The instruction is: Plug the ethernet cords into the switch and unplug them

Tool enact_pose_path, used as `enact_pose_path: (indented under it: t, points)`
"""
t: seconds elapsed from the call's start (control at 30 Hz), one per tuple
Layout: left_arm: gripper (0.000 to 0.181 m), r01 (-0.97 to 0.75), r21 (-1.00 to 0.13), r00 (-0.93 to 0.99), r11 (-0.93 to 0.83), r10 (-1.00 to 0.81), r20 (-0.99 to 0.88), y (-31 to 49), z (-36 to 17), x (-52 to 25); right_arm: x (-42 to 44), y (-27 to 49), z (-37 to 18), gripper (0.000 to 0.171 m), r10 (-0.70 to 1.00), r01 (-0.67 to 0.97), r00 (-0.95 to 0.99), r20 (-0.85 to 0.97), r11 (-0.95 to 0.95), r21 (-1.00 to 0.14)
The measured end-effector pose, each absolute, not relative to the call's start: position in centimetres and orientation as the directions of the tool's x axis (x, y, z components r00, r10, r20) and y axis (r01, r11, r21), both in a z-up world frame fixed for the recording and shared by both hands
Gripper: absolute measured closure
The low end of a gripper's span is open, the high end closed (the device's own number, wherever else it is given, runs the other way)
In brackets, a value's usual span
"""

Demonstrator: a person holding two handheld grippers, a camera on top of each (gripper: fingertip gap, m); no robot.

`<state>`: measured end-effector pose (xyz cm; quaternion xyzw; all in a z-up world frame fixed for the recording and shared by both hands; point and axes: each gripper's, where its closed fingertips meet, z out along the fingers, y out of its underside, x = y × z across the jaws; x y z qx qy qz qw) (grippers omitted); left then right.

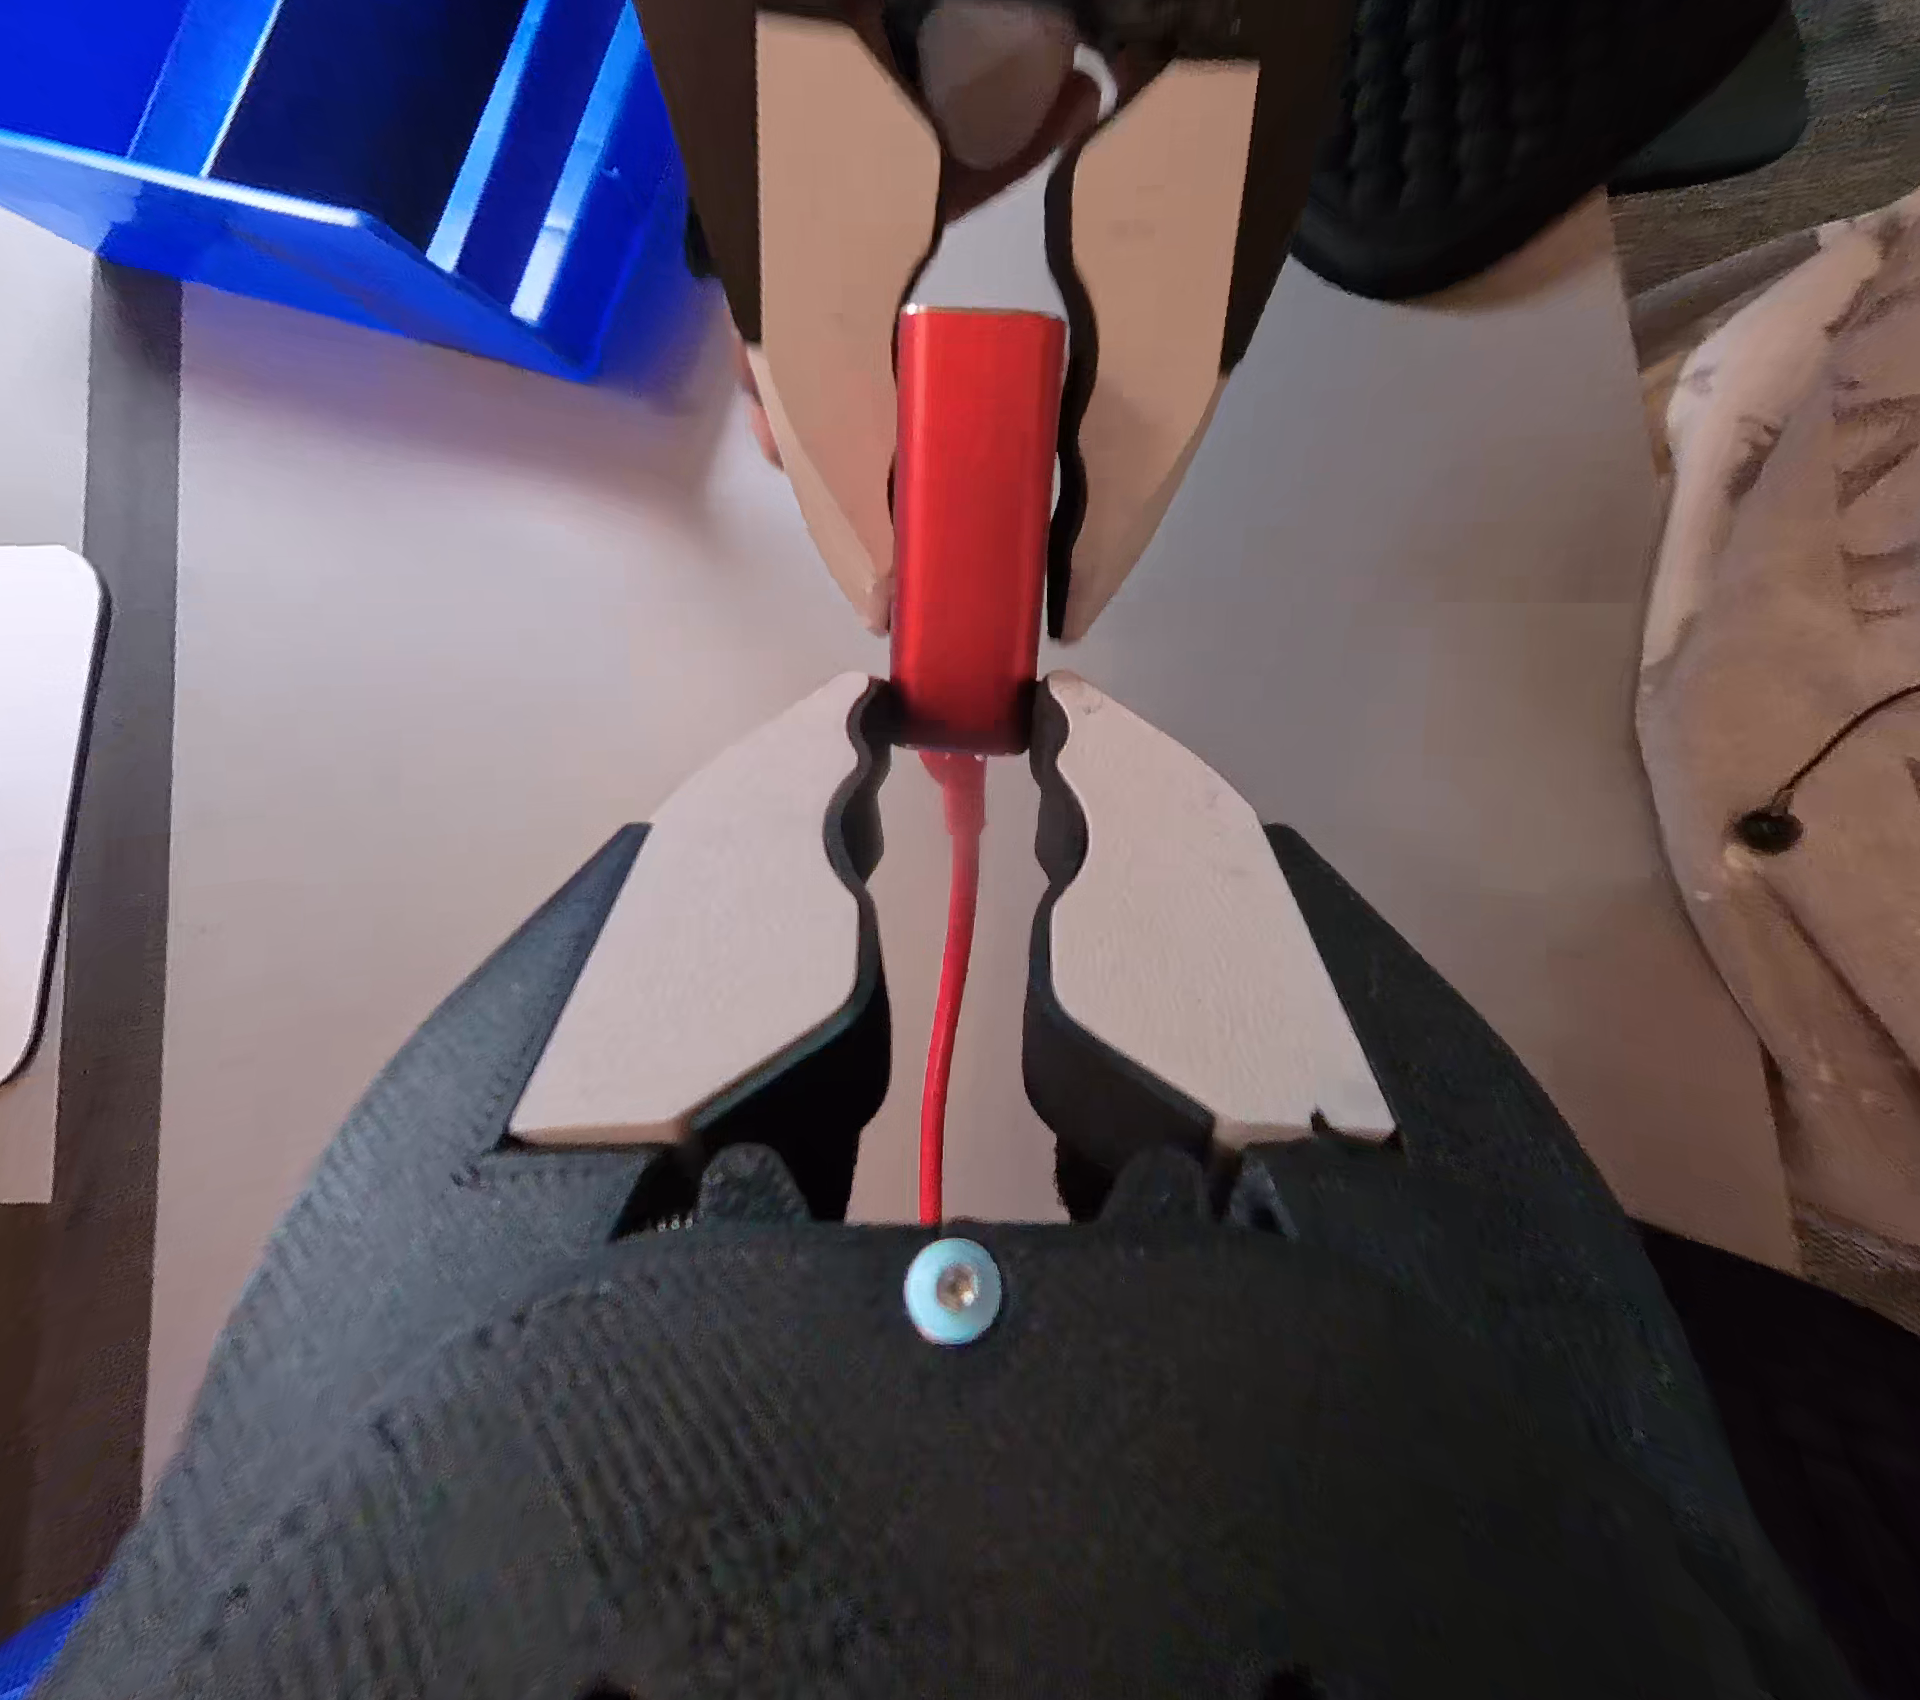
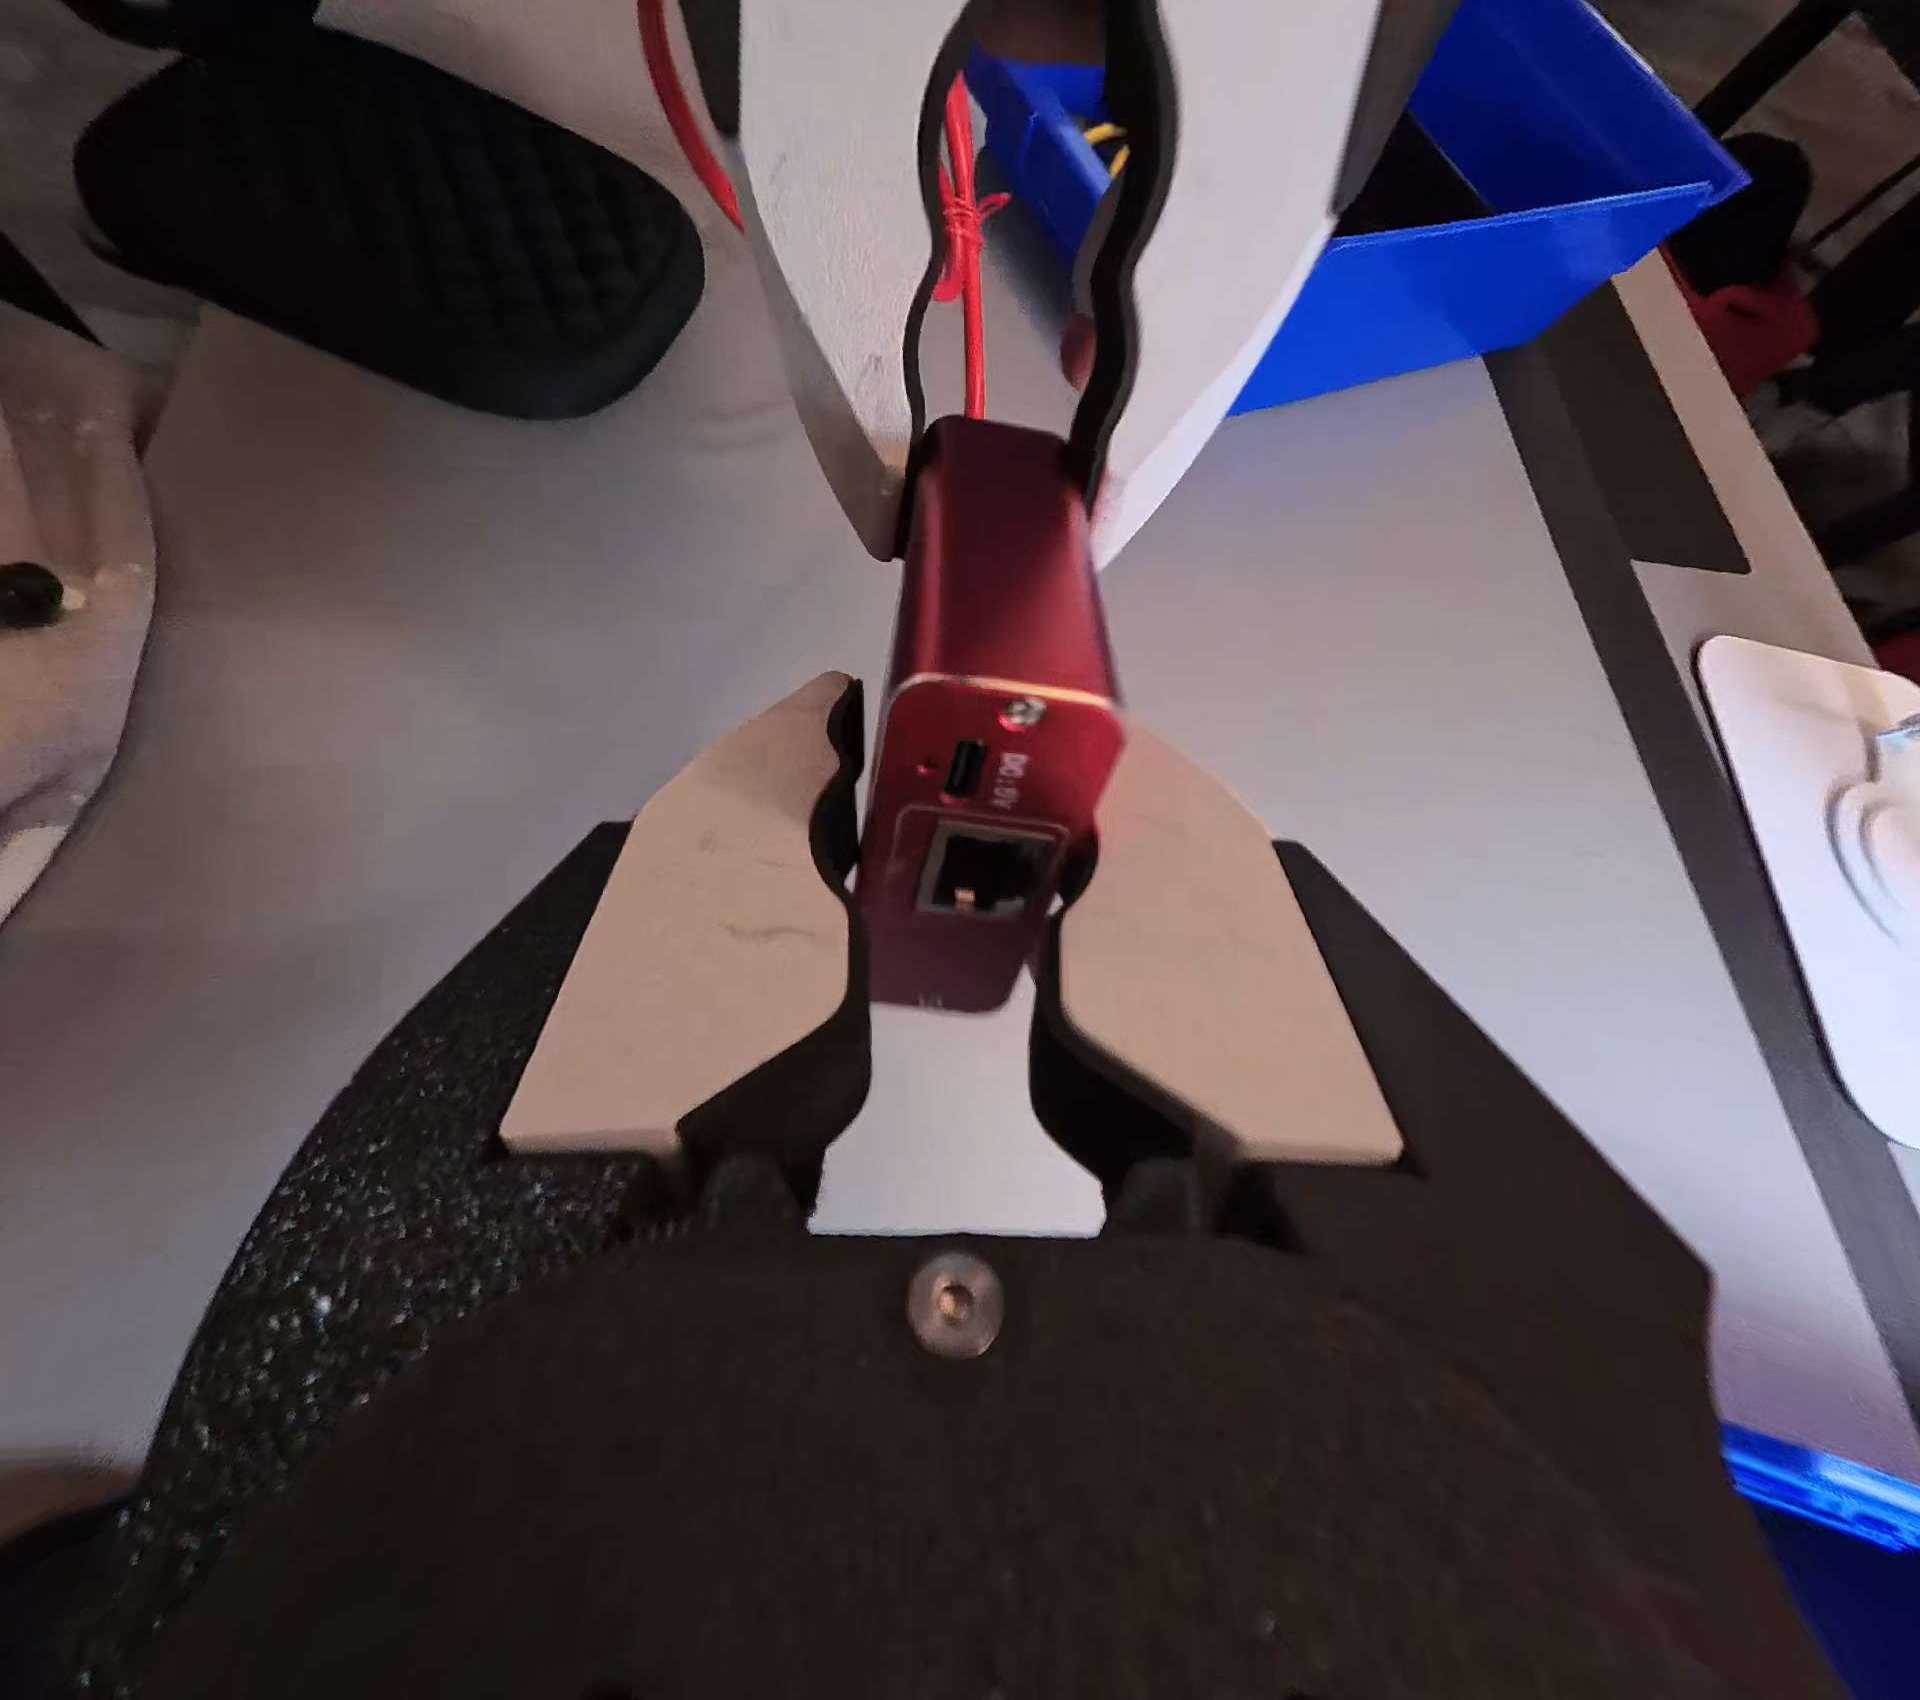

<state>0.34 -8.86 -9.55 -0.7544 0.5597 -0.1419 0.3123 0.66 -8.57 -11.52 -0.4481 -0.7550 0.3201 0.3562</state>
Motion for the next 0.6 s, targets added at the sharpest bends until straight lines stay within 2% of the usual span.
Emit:
enact_pose_path:
  t: [0.13,0.27,0.33,0.5,0.6]
  points:
    - [0.155,-0.819,-0.550,0.302,-0.161,-0.937,-0.175,-8.5,-8.9,0.1,-0.2,-8.3,-11.4,0.141,0.930,0.367,-0.273,0.246,0.338,-0.867]
    - [0.155,-0.836,-0.525,0.297,-0.163,-0.937,-0.183,-8.2,-8.5,0.1,-0.6,-8.1,-10.9,0.143,0.956,0.276,-0.221,0.191,0.249,-0.928]
    - [0.154,-0.828,-0.533,0.320,-0.173,-0.927,-0.196,-7.9,-7.6,0.0,-0.8,-8.1,-10.2,0.143,0.971,0.203,-0.218,0.099,0.144,-0.968]
    - [0.148,-0.689,-0.721,0.463,-0.070,-0.808,-0.364,-7.7,0.4,0.3,-0.2,-6.6,-9.4,0.143,0.957,0.066,-0.240,-0.163,-0.152,-0.986]
    - [0.148,-0.530,-0.848,0.510,0.007,-0.796,-0.326,-10.6,4.0,1.1,0.7,-5.1,-8.2,0.143,0.933,-0.018,-0.250,-0.259,-0.272,-0.962]
